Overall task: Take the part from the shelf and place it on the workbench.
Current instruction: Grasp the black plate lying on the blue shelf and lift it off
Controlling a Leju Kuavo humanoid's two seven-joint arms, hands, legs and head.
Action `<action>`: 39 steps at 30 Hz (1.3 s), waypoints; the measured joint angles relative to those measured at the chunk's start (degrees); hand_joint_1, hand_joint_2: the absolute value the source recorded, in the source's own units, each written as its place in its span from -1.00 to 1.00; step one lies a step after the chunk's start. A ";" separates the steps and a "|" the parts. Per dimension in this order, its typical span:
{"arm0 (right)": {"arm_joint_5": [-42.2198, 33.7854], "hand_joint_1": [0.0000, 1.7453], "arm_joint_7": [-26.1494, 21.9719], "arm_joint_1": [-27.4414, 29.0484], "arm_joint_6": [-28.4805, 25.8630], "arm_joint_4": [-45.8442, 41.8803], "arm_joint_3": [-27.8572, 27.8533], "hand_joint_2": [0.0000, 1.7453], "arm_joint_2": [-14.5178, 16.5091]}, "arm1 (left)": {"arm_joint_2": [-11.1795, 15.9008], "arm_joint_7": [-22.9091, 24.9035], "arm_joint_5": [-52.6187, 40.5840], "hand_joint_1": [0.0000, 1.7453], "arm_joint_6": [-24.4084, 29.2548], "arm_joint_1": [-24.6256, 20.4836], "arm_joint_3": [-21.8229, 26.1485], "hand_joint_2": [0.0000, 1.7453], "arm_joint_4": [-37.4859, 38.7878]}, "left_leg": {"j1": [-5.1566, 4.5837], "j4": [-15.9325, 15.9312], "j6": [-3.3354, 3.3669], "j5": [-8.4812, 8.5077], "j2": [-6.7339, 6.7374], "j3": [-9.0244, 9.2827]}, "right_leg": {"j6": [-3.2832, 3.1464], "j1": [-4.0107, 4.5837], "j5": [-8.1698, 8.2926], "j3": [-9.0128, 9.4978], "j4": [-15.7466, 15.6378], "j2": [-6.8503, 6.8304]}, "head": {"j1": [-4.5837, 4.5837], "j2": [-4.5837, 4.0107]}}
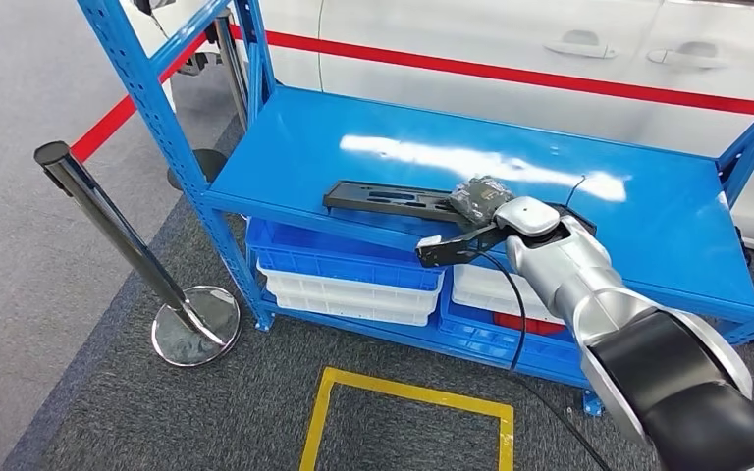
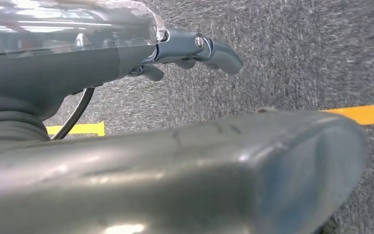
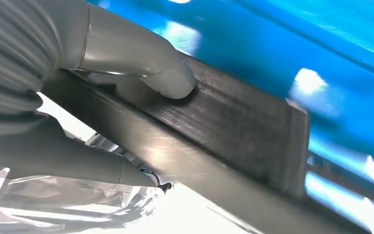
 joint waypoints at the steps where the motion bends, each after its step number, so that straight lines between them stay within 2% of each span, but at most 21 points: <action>1: -4.01 1.00 -3.57 0.45 -0.33 -0.72 -1.21 1.00 0.18 | 0.01 -0.58 -0.04 -1.00 -0.07 0.01 -0.01 -0.50 0.00 | 0.08 0.15 -0.33 -0.21 0.03 -0.07 | -0.40 -0.02 0.10 0.04 -0.17 -0.01 | 0.00 0.00; 3: -14.65 1.00 -11.28 1.90 0.93 -4.13 -4.01 1.00 0.59 | 0.01 -2.12 -0.08 -1.00 -0.16 0.02 -0.01 0.50 0.00 | 0.16 2.91 -0.82 -2.17 0.09 -1.26 | -1.32 -0.11 0.29 0.21 -0.56 0.00 | 0.00 0.00; 4: -21.19 1.00 -14.49 3.11 2.72 -7.50 -5.29 1.00 0.70 | 0.02 -2.84 -0.13 -1.00 -0.15 0.02 -0.01 1.00 0.01 | 0.20 6.04 -0.91 -3.93 0.13 -2.65 | -1.66 -0.03 0.28 0.30 -0.64 0.01 | 0.00 0.00; 6: -34.71 1.00 -17.52 6.35 7.67 -16.96 -6.94 1.00 0.48 | 0.01 -3.79 -0.24 -1.00 0.00 0.04 -0.02 1.00 0.01 | 0.21 13.74 -0.97 -7.22 0.13 -6.26 | -2.07 0.29 0.12 0.40 -0.59 0.00 | 0.00 0.00; 8: -48.08 1.00 -17.73 9.89 12.99 -28.22 -7.50 1.00 -0.26 | 0.02 -4.40 -0.14 -1.00 0.16 0.13 -0.03 1.00 0.01 | 0.21 16.52 -0.89 -7.20 0.14 -7.77 | -2.22 0.56 -0.10 0.52 -0.46 -0.05 | 0.00 0.00; 9: -54.02 1.00 -17.57 11.60 15.25 -34.03 -7.58 1.00 -0.70 | 0.02 -4.72 0.01 -1.00 0.22 0.20 -0.02 1.00 0.01 | 0.21 14.49 -0.75 -5.61 0.14 -6.89 | -2.19 0.64 -0.26 0.61 -0.33 -0.07 | 0.00 0.00; 11: -63.01 1.00 -17.37 14.81 18.38 -44.65 -7.83 1.00 -1.38 | 0.04 -5.57 0.34 -1.00 0.27 0.33 -0.02 1.00 0.01 | 0.15 6.83 -0.33 -1.87 0.13 -3.09 | -1.95 0.77 -0.75 0.81 0.04 -0.11 | 0.00 0.00; 13: -69.10 1.00 -16.97 17.96 20.66 -54.12 -8.31 1.00 -2.01 | 0.02 -6.36 0.44 -1.00 0.25 0.47 -0.02 1.00 0.01 | -0.01 1.74 0.00 -0.44 0.11 -0.54 | -1.54 0.92 -1.10 0.81 0.39 -0.13 | 0.01 0.00; 15: -72.03 1.00 -16.46 19.89 22.02 -59.20 -8.64 1.00 -2.40 | 0.00 -6.65 0.39 -1.00 0.22 0.56 -0.03 1.00 0.01 | -0.12 0.98 0.11 -0.67 0.09 -0.26 | -1.27 0.98 -1.11 0.70 0.48 -0.12 | 0.01 0.00; 19: -72.61 1.00 -16.27 20.36 22.35 -60.21 -8.71 1.00 -2.47 | 0.00 -6.67 0.34 -1.00 0.20 0.59 -0.03 1.00 0.01 | -0.12 0.98 0.14 -0.67 0.08 -0.28 | -1.20 0.97 -1.07 0.69 0.45 -0.12 | 0.01 0.00; 21: -74.92 1.00 -15.47 22.30 23.65 -64.01 -8.95 1.00 -2.68 | -0.02 -6.67 0.22 -1.00 0.17 0.61 -0.03 1.00 0.01 | -0.09 0.75 0.54 -0.58 0.10 -0.18 | -0.82 0.96 -1.13 0.75 0.38 -0.10 | 0.00 0.00; 22: -77.35 1.00 -14.91 24.26 25.15 -67.73 -9.32 1.00 -3.06 | -0.06 -6.71 0.18 -1.00 0.16 0.49 -0.05 1.00 0.01 | -0.01 0.49 0.94 -0.46 0.12 -0.03 | -0.36 0.83 -2.45 -0.16 2.43 -0.07 | 0.00 0.00; 24: -81.97 1.00 -13.74 29.45 28.86 -74.96 -9.75 1.00 -3.82 | -0.13 -7.05 0.64 -1.00 0.46 0.24 -0.09 1.00 0.01 | 0.12 0.06 1.58 -0.25 0.15 0.22 | 0.67 0.32 -5.68 -3.92 10.31 -0.04 | 0.00 0.00; 25: -83.59 1.00 -13.32 31.71 30.42 -77.62 -9.81 1.00 -4.13 | -0.15 -7.30 0.94 -1.00 0.69 0.12 -0.10 1.00 0.01 | 0.14 -0.01 1.74 -0.21 0.15 0.30 | 1.01 0.05 -6.36 -4.99 12.64 -0.05 | 0.00 0.00; 26: -84.02 1.00 -12.99 33.20 31.28 -78.73 -9.61 1.00 -4.19 | -0.15 -7.53 1.19 -1.00 1.02 0.12 -0.09 1.00 0.01 | 0.13 0.01 1.69 -0.24 0.13 0.33 | 1.06 -0.08 -5.20 -4.35 11.46 -0.06 | 0.00 0.00; 28: -83.81 1.00 -12.79 34.37 31.64 -79.55 -9.22 1.00 -4.18 | -0.15 -7.65 1.05 -1.00 1.67 0.14 -0.09 1.00 0.01 | 0.03 0.07 1.35 -0.30 0.09 0.37 | 0.63 0.03 -2.19 -0.22 3.39 -0.08 | 0.00 0.00; 29: -83.67 1.00 -12.78 34.98 31.73 -79.93 -8.97 1.00 -4.18 | -0.15 -7.60 0.90 -1.00 2.07 0.17 -0.09 1.00 0.01 | -0.04 0.09 1.07 -0.32 0.07 0.36 | 0.32 0.17 -1.53 1.00 0.97 -0.07 | 0.00 0.00; 32: -83.45 1.00 -12.81 37.17 31.83 -80.94 -8.27 1.00 -4.20 | -0.16 -7.47 0.55 -1.00 2.87 0.24 -0.10 1.00 0.01 | -0.09 0.00 0.09 -0.34 0.05 0.35 | -0.71 0.44 -1.27 1.48 -0.24 -0.05 | 0.00 0.00; 34: -83.49 1.00 -12.84 38.56 31.93 -81.62 -8.13 1.00 -4.24 | -0.16 -7.30 0.57 -1.00 2.89 0.28 -0.10 1.00 0.01 | -0.02 1.40 -0.40 -1.52 0.08 -0.19 | -1.50 0.27 -0.96 1.69 -0.76 -0.18 | 0.00 0.00; 37: -83.67 1.00 -13.00 40.53 32.14 -82.34 -8.11 1.00 -4.26 | -0.17 -6.37 1.13 -1.00 2.57 0.41 -0.09 1.00 0.01 | 0.13 11.18 -0.79 -6.87 0.14 -4.42 | -2.21 0.33 -0.83 1.80 -1.01 -0.32 | 0.00 0.00; 39: -83.71 1.00 -13.06 41.72 32.35 -82.44 -8.11 1.00 -4.26 | -0.16 -5.36 1.18 -1.00 2.56 0.57 -0.09 1.00 0.01 | 0.17 16.28 -0.95 -8.34 0.14 -6.68 | -2.29 0.47 -0.88 1.78 -0.92 -0.31 | 0.00 0.00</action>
